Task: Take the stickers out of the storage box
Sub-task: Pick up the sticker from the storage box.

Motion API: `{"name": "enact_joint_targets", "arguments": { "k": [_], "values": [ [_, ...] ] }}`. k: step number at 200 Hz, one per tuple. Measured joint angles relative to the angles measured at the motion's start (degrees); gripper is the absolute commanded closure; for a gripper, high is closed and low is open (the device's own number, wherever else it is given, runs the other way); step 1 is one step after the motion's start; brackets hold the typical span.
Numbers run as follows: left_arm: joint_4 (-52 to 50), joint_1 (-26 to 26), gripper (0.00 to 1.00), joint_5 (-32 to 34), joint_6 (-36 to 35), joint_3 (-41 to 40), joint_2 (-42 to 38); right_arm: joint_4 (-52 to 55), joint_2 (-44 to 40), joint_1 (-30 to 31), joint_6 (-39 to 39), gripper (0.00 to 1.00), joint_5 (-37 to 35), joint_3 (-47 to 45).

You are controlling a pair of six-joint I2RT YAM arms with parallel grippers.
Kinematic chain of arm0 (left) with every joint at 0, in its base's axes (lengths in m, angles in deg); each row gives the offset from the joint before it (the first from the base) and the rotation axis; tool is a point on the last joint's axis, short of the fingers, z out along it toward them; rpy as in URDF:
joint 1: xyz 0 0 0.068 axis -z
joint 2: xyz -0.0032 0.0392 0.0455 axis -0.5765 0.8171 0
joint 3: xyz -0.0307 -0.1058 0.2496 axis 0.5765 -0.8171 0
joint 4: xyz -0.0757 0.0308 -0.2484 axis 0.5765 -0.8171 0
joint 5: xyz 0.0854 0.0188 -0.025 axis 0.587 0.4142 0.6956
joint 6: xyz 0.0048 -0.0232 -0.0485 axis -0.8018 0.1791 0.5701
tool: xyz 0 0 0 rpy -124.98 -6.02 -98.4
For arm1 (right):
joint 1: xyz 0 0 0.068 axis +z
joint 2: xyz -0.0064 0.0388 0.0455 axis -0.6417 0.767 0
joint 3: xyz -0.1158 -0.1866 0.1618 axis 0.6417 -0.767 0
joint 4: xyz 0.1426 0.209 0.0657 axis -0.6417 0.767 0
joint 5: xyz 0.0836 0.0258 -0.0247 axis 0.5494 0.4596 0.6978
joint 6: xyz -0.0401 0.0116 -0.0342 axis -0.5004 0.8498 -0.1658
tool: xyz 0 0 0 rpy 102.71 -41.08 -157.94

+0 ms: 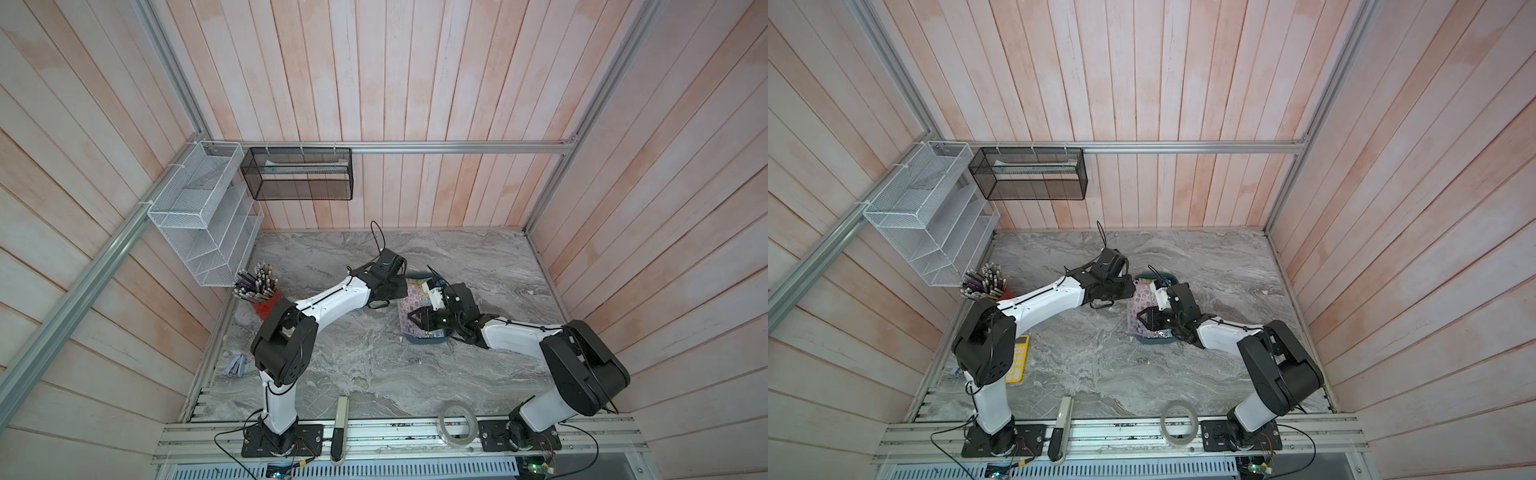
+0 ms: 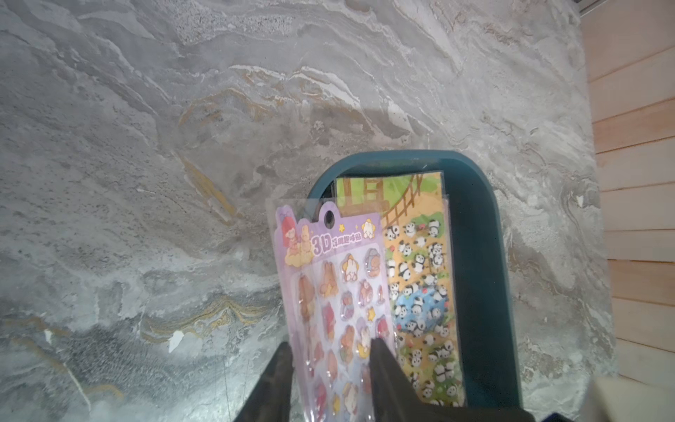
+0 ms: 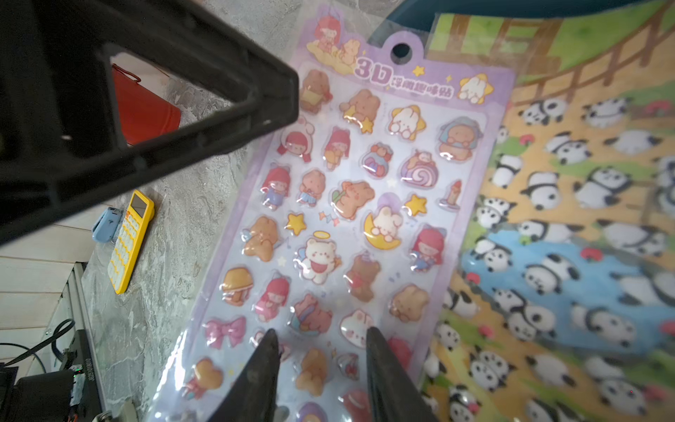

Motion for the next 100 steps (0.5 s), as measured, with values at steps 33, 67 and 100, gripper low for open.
{"name": "enact_joint_targets", "arguments": {
  "k": [33,67,100],
  "values": [
    [0.0,0.0,0.87,0.1,0.8,0.0,1.4,-0.9,2.1,0.0,1.0,0.59,2.0,1.2],
    [0.2,0.0,1.00,0.2,1.0,0.0,2.7,-1.1,2.4,0.0,1.4,0.59,2.6,1.4],
    [0.1,0.0,1.00,0.2,-0.2,0.1,1.3,4.5,-3.4,-0.2,-0.9,0.58,-0.5,2.8]
  ]
}}
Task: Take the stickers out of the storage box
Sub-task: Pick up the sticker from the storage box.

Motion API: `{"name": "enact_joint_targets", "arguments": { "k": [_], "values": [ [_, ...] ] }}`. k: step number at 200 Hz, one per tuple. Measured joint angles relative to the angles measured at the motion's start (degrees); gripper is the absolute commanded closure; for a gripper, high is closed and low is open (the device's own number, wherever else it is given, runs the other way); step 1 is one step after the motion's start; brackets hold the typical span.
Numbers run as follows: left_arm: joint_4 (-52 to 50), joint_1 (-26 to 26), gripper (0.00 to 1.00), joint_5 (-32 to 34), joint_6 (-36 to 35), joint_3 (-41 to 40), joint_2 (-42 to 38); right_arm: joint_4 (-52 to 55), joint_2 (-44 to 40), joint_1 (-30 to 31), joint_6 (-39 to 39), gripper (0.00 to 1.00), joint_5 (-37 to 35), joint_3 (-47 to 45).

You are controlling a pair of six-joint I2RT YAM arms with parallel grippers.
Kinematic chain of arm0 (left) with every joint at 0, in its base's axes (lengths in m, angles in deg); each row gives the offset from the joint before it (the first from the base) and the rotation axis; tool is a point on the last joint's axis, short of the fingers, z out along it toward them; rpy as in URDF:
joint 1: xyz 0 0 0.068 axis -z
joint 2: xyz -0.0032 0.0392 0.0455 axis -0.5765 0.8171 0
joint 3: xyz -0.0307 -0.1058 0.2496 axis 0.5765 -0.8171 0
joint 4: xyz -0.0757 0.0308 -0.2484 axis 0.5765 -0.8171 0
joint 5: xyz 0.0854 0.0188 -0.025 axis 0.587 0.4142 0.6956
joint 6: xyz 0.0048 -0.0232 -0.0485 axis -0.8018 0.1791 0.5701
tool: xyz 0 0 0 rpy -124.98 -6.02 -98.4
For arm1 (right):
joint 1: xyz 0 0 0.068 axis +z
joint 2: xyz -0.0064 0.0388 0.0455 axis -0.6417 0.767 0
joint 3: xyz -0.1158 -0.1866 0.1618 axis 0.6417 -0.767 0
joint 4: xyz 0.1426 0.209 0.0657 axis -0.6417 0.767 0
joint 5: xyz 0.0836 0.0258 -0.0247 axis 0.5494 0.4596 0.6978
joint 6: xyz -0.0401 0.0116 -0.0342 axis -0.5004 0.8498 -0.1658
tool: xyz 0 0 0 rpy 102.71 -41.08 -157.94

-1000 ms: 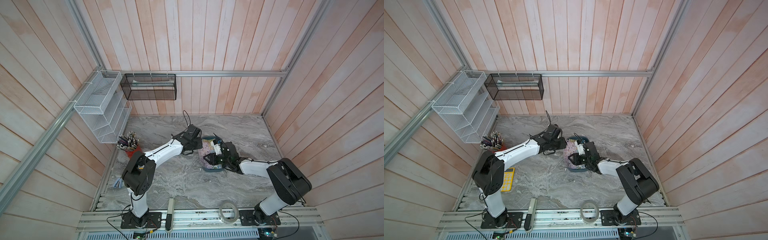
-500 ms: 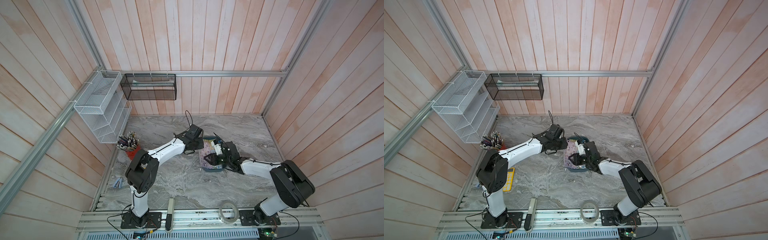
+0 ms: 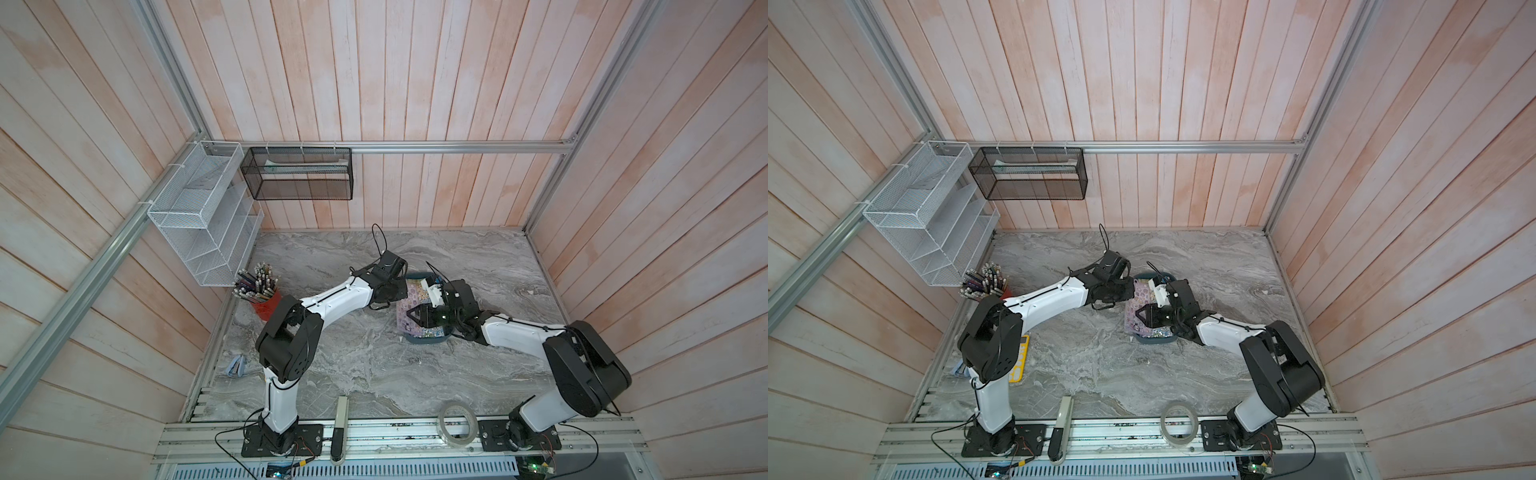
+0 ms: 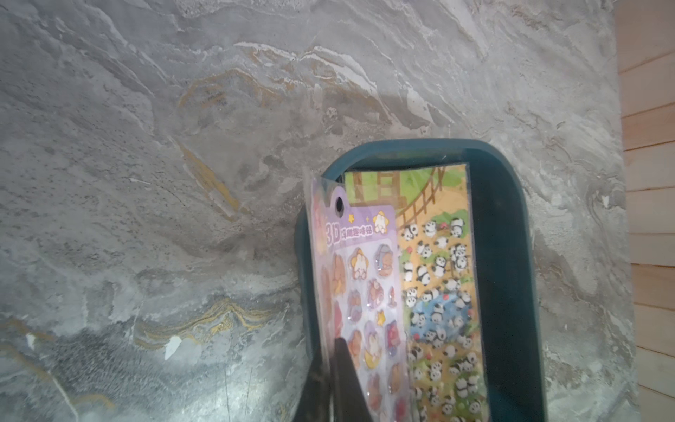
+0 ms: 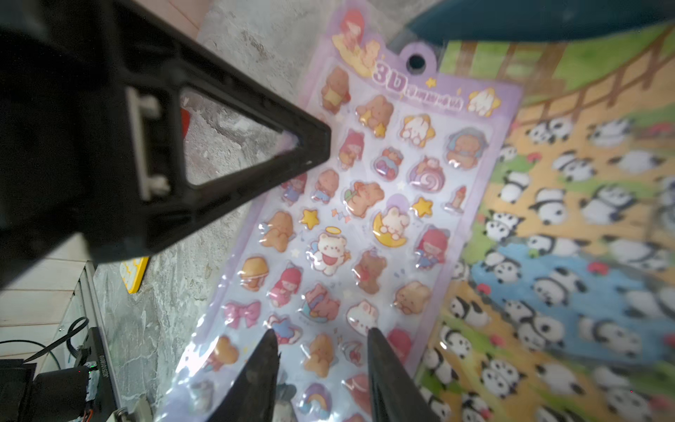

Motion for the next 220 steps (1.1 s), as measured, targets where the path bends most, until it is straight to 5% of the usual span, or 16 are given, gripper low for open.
{"name": "enact_joint_targets", "arguments": {
  "k": [43,76,154,183,200,220],
  "values": [
    [1.9,-0.1,1.00,-0.1,-2.7,-0.5,-9.1,2.8,-14.1,-3.5,-3.5,0.54,-4.0,1.9],
    [7.1,-0.9,1.00,-2.4,-3.6,-3.3,-18.9,3.2,-16.6,-6.6,-4.6,0.52,-2.0,2.5],
    [13.5,-3.4,1.00,-11.1,-2.9,-10.3,-26.8,-4.8,-12.0,-7.1,0.3,0.52,21.9,4.2],
    [14.9,-3.4,1.00,-13.6,-2.1,-11.1,-27.2,-8.0,-10.1,-7.0,2.5,0.63,26.0,5.6],
    [15.9,-3.4,1.00,-14.7,-1.8,-11.1,-27.3,-10.2,-9.3,-6.6,4.1,0.86,27.7,5.7],
    [17.1,-3.5,1.00,-15.1,-1.6,-11.5,-27.9,-10.7,-8.9,-6.0,4.8,0.78,28.3,5.9]
  ]
}}
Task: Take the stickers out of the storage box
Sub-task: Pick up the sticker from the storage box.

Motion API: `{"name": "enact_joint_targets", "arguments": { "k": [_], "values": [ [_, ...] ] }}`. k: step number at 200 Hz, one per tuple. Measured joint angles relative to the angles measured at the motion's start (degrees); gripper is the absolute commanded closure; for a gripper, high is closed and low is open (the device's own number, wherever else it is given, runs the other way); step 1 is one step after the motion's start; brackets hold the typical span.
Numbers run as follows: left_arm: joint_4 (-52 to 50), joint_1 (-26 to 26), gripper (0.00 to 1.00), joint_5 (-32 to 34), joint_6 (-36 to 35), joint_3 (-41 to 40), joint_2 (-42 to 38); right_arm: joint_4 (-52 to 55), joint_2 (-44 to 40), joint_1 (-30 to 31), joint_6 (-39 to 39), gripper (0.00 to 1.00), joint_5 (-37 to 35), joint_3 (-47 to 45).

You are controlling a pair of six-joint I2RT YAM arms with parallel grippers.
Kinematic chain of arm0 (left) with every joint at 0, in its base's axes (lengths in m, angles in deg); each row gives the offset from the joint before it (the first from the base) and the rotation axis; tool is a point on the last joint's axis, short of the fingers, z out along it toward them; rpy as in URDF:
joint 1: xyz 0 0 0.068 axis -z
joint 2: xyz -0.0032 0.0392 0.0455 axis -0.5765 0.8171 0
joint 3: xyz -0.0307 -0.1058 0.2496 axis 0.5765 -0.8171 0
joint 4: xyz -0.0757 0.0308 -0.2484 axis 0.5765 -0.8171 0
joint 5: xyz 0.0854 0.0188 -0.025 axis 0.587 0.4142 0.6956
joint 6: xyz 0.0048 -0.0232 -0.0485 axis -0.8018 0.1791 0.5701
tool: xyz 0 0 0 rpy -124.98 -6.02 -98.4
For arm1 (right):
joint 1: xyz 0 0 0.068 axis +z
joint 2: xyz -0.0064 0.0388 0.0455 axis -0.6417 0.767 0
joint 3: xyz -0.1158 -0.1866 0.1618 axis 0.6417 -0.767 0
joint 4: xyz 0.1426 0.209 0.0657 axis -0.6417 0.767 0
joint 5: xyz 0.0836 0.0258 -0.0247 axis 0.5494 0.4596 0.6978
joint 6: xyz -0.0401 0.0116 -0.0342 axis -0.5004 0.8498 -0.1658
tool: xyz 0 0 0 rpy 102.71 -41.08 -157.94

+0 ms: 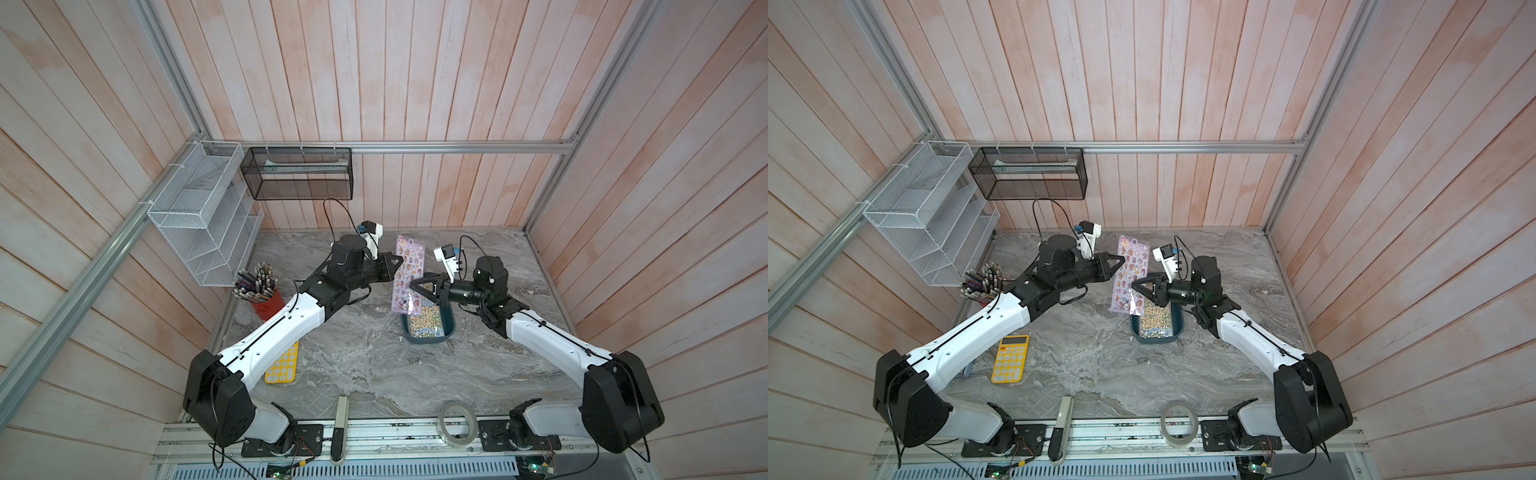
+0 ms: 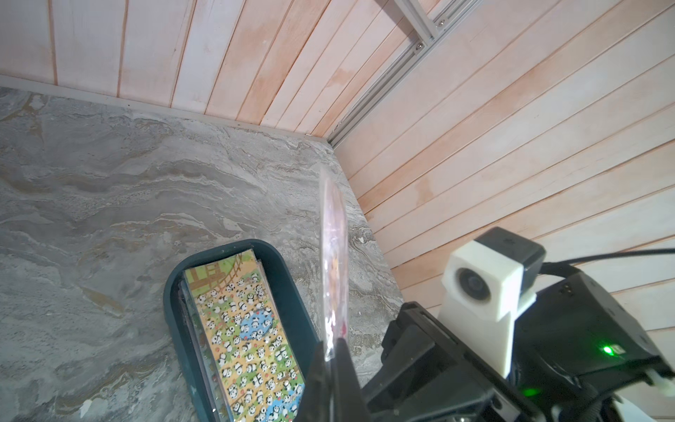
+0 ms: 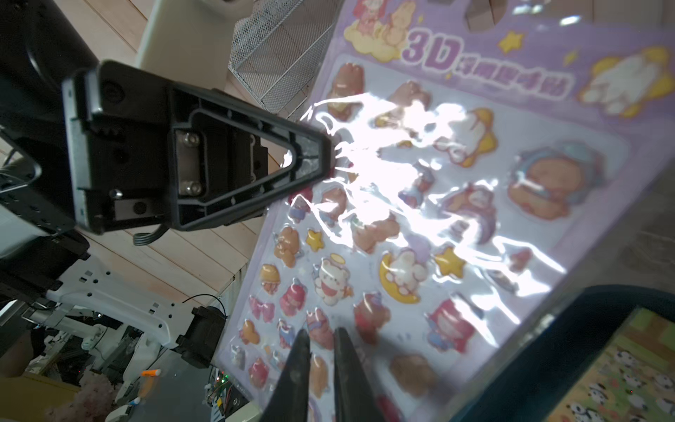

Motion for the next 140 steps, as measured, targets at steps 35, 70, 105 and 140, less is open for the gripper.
{"name": "enact_joint_targets", "arguments": {
  "k": [35,70,105,140],
  "values": [
    [1.5,-1.4,1.00,-1.2,0.5,-1.4,-2.3,2.8,-0.1,0.2,-1.6,0.53,-1.7,1.1],
    [3.0,-3.0,1.00,-2.2,1.1,-3.1,-5.0,6.7,-0.5,0.2,-3.8,0.43,-4.0,2.6],
    [4.5,-3.2,1.00,-3.4,1.8,-4.1,-5.9,6.7,-0.4,0.4,-3.0,0.61,-2.3,2.8],
    [5.4,-3.4,0.97,-4.1,2.2,-4.3,-5.8,4.9,-0.4,2.0,-1.0,1.00,1.0,4.5]
  ]
}}
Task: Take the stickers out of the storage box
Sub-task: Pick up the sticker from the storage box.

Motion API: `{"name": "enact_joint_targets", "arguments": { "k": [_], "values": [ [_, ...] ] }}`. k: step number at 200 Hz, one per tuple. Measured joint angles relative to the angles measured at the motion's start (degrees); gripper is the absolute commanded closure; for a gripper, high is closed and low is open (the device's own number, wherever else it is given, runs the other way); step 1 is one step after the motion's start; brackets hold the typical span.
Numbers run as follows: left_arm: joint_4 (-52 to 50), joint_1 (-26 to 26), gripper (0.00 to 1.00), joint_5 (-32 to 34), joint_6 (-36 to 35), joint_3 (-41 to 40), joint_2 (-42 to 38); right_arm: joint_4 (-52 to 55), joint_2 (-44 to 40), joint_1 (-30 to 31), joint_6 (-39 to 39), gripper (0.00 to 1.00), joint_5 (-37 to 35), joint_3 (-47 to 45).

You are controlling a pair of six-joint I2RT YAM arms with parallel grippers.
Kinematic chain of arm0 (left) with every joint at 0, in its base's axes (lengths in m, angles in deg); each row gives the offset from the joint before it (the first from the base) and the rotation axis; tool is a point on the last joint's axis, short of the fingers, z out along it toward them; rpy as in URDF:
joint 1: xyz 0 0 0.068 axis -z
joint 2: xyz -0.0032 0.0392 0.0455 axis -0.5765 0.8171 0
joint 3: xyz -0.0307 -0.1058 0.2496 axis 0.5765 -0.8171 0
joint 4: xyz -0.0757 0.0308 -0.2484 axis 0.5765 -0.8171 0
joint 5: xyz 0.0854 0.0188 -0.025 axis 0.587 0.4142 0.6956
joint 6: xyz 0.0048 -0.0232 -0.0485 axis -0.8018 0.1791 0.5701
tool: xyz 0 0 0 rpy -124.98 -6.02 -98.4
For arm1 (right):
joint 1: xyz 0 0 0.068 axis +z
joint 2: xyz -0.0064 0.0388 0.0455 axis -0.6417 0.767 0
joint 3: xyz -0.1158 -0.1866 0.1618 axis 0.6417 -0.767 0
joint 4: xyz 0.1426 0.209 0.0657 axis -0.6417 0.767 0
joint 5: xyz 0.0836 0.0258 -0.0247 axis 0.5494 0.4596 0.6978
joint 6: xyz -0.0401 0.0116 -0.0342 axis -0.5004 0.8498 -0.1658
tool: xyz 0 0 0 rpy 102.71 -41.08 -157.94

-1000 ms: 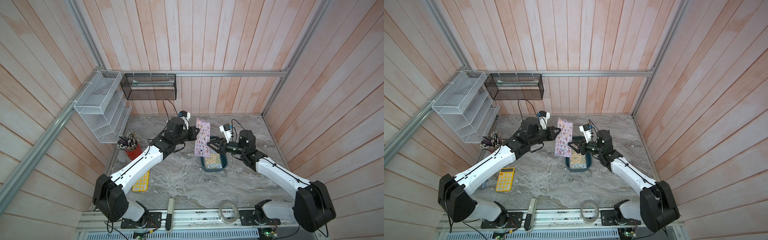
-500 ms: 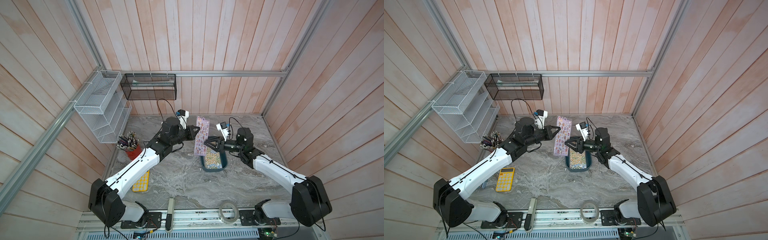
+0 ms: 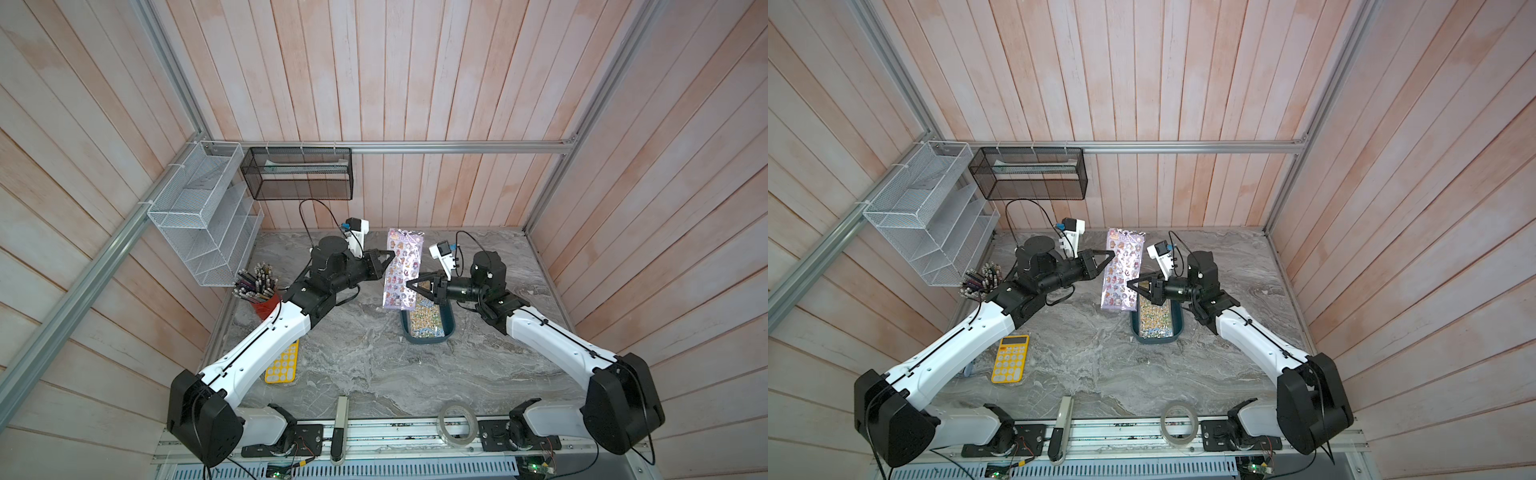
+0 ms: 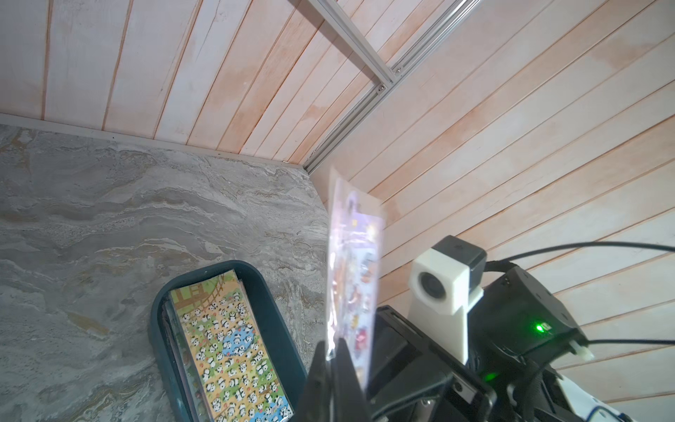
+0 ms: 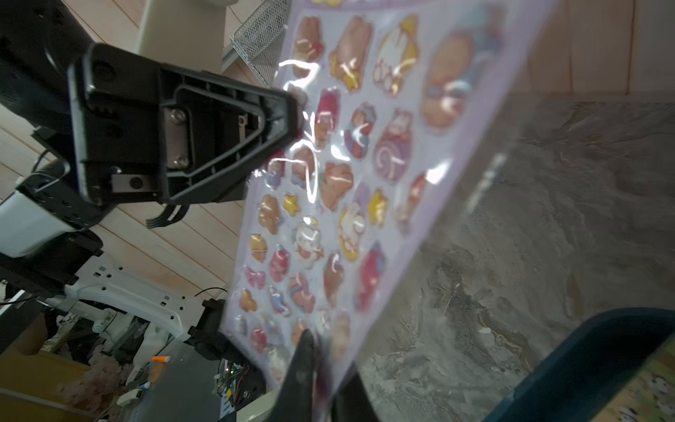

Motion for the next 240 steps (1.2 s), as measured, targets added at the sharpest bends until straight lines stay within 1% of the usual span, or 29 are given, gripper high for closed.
{"name": "enact_joint_targets", "arguments": {
  "k": [4,8,21,26,31,36,51,76,83,91,98,111,119,139,147,153,164,171,180,182,183,184,189,191,194,195,200,212,240],
  "values": [
    [0.0,-0.1,0.92,0.0,0.0,0.0,0.0,-0.2,0.0,0.1,0.3,1.00,0.2,0.0],
    [0.2,-0.2,0.84,0.0,0.0,0.0,0.0,-0.4,0.0,0.1,0.5,1.00,0.3,0.1],
    [0.4,-0.2,0.52,0.0,0.0,0.0,0.0,-0.5,0.0,0.0,0.9,1.00,0.5,0.2],
    [0.4,-0.2,0.42,0.0,0.0,-0.1,0.0,-0.5,0.0,0.1,0.9,1.00,0.5,0.2],
    [0.5,-0.2,0.34,0.0,0.0,-0.2,-0.1,-0.5,0.0,0.1,0.9,1.00,0.5,0.3],
    [0.7,-0.2,0.29,0.0,0.0,-0.6,-0.3,-0.4,0.0,0.2,0.9,1.00,0.5,0.6],
    [1.1,-0.2,0.22,-0.1,0.4,-2.7,-1.6,0.3,0.0,0.2,0.7,1.00,0.5,1.7],
    [1.2,-0.2,0.22,-0.4,0.4,-6.7,-4.0,1.7,0.0,0.3,0.0,1.00,0.5,4.9],
    [1.1,-0.2,0.23,-0.5,0.4,-7.3,-4.4,1.8,0.0,0.3,0.0,1.00,0.5,5.8],
    [0.9,-0.2,0.28,-0.7,0.4,-7.8,-4.7,1.9,0.2,0.3,-0.1,1.00,0.5,6.4],
    [0.9,-0.2,0.38,-1.0,0.3,-8.1,-4.9,2.1,0.3,0.3,-0.1,1.00,0.5,6.8],
    [1.0,-0.2,0.64,-1.6,0.3,-8.1,-5.2,2.1,1.2,0.3,-0.1,1.00,0.5,7.3],
    [1.1,-0.2,0.76,-1.8,0.2,-8.1,-5.3,2.2,1.9,0.3,-0.1,1.00,0.5,7.4],
    [1.0,-0.2,0.93,-2.0,-0.2,-8.0,-5.2,3.0,3.3,0.3,-0.2,1.00,0.5,7.4],
    [0.7,-0.2,0.98,-2.2,0.0,-7.6,-5.1,3.5,3.6,0.3,-0.2,1.00,0.3,7.4],
    [0.3,-0.2,1.00,-2.2,0.0,-7.1,-5.0,3.8,3.7,0.3,-0.2,1.00,0.0,7.4],
    [-0.5,-0.1,1.00,-2.0,0.0,-6.2,-4.5,3.9,3.7,0.3,-0.3,1.00,-0.7,7.4],
    [-0.9,-0.1,1.00,-1.8,0.0,-5.7,-4.2,3.9,3.6,0.3,-0.4,0.94,-1.3,7.4],
    [-1.4,-0.1,1.00,-1.4,0.0,-5.1,-3.7,4.1,3.6,0.3,-0.7,0.83,-2.2,7.4],
    [-1.4,-0.1,1.00,-1.3,0.0,-5.1,-3.6,4.1,3.6,0.3,-0.8,0.78,-2.3,7.4],
    [-1.4,-0.1,1.00,-1.3,0.0,-5.1,-3.6,4.2,3.6,0.3,-0.6,0.78,-2.4,7.4],
    [-1.4,-0.1,1.00,-1.3,0.0,-5.1,-3.6,4.4,3.6,0.3,-0.6,0.74,-2.7,7.4],
    [-1.4,-0.1,1.00,-1.3,-0.2,-5.0,-3.4,4.7,3.6,0.3,-1.1,0.66,-3.1,7.5],
    [-1.4,-0.1,1.00,-1.2,-0.3,-5.0,-3.3,4.9,3.6,0.3,-0.7,0.61,-3.3,7.5],
    [-1.4,-0.1,1.00,-1.1,-0.3,-5.0,-3.3,5.2,3.6,0.3,-1.1,0.57,-3.7,7.5],
    [-1.4,-0.1,1.00,-1.1,-0.3,-5.1,-3.3,5.3,3.6,0.3,-1.3,0.53,-3.9,7.5],
    [-1.3,-0.2,1.00,-0.7,-0.5,-5.0,-3.2,6.0,3.5,0.3,-1.5,0.49,-4.6,7.5],
    [-1.4,-0.4,1.00,0.5,-0.9,-5.0,-3.0,7.0,3.4,0.3,-2.1,0.43,-5.9,7.5],
    [-3.7,-2.4,1.00,2.8,-1.7,-3.3,-1.9,11.1,2.3,0.3,-4.4,0.38,-11.1,7.7]
  ]
}}
